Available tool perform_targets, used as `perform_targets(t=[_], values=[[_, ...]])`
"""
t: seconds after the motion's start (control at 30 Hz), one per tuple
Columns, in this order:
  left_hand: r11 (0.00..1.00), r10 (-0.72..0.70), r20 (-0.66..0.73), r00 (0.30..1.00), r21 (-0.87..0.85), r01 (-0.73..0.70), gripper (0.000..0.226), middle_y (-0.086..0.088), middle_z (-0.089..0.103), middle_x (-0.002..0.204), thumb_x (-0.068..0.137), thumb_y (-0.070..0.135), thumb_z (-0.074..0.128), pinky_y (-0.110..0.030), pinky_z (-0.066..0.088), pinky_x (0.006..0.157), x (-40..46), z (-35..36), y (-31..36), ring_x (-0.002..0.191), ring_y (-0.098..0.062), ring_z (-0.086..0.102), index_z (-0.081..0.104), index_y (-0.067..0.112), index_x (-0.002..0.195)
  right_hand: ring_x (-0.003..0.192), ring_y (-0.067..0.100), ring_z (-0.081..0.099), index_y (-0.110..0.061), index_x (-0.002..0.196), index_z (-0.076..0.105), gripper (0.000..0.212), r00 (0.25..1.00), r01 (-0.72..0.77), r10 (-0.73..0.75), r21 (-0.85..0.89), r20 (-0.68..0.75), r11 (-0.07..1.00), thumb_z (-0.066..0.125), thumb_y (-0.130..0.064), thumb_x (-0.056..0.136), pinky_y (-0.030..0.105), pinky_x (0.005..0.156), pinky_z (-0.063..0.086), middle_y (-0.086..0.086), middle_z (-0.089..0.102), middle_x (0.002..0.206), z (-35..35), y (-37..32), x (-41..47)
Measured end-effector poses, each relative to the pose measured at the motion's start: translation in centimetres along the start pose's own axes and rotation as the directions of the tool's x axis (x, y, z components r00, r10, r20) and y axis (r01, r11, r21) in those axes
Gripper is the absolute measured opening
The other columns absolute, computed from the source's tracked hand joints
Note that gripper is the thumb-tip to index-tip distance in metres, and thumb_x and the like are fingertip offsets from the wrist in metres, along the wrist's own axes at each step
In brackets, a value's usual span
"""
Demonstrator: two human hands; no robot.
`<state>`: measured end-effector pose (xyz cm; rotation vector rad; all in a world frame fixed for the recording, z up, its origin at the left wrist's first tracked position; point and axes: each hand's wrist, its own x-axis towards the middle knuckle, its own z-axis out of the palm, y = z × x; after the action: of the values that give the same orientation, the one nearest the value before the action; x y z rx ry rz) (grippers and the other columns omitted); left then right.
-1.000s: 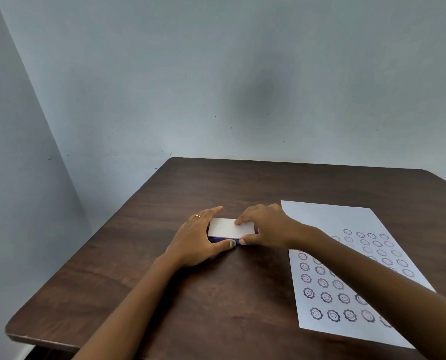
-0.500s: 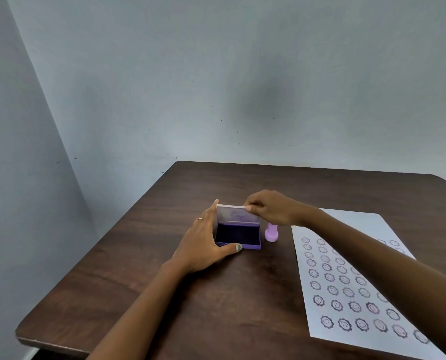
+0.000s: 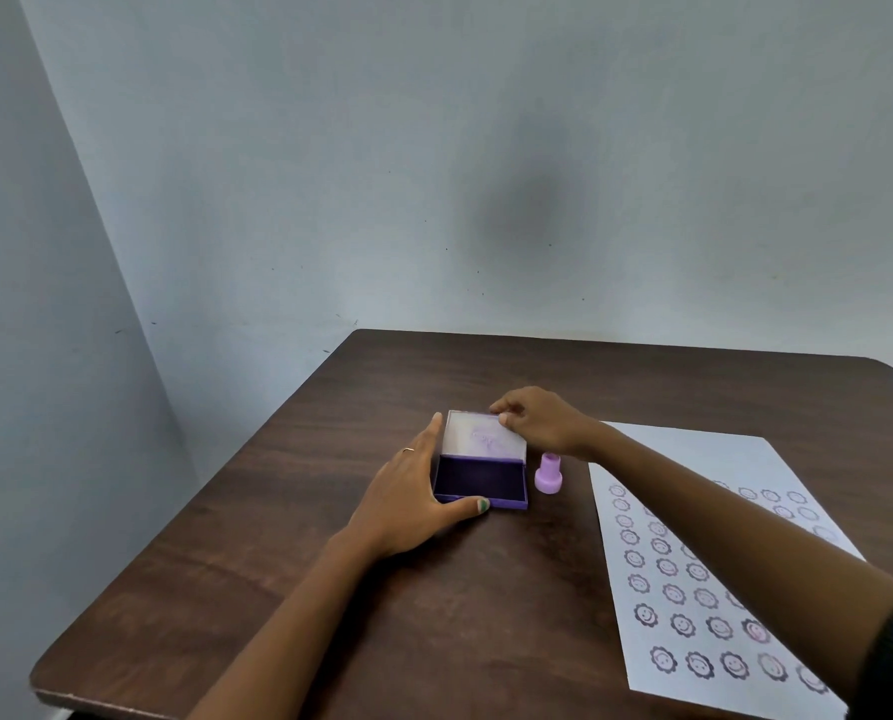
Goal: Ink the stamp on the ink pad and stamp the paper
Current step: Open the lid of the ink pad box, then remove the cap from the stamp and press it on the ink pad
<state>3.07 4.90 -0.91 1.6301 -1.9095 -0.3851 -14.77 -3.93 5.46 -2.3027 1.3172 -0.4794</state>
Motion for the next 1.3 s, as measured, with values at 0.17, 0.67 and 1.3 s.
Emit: perform_targets(t=[0.17, 0.67, 1.3], values=[[1.0, -0.011, 0.009, 1.0, 0.001, 0.011, 0.108, 0.002, 0.031, 0.153, 0.068, 0.068, 0.064, -0.029, 0.031, 0.102, 0.0, -0.1, 0.1, 0.133, -0.018, 0.036, 0.003, 0.032, 0.149, 0.107, 0.04, 0.056, 0.009, 0.109, 0.058, 0.036, 0.996, -0.025, 0.021, 0.037, 0.091, 0.999, 0.042, -0.02, 0.095, 0.048, 0.093, 0.044, 0.026, 0.06, 0.12, -0.1, -0.4, -0.3], [1.0, 0.01, 0.006, 1.0, 0.02, -0.01, 0.1, 0.007, 0.035, 0.151, 0.068, 0.066, 0.064, -0.029, 0.032, 0.104, 0.0, -0.2, 0.1, 0.132, -0.014, 0.037, 0.013, 0.032, 0.147, 0.089, 0.008, 0.059, -0.021, 0.106, 0.065, 0.028, 0.997, 0.072, -0.068, 0.115, -0.044, 0.991, 0.062, -0.036, 0.083, 0.018, 0.07, 0.045, -0.004, 0.066, 0.102, -1.7, 1.8, -5.0], [0.97, 0.24, -0.212, 0.947, 0.017, -0.242, 0.058, 0.023, 0.043, 0.135, 0.078, 0.058, 0.054, -0.022, 0.027, 0.102, -0.6, -0.6, 3.4, 0.124, 0.004, 0.036, 0.042, 0.039, 0.131, 0.068, 0.002, 0.068, -0.02, 0.079, 0.071, 0.015, 0.95, 0.149, 0.018, 0.502, -0.312, 0.852, 0.079, -0.016, 0.067, 0.006, 0.06, 0.048, -0.011, 0.074, 0.068, 0.8, 3.2, -10.4]])
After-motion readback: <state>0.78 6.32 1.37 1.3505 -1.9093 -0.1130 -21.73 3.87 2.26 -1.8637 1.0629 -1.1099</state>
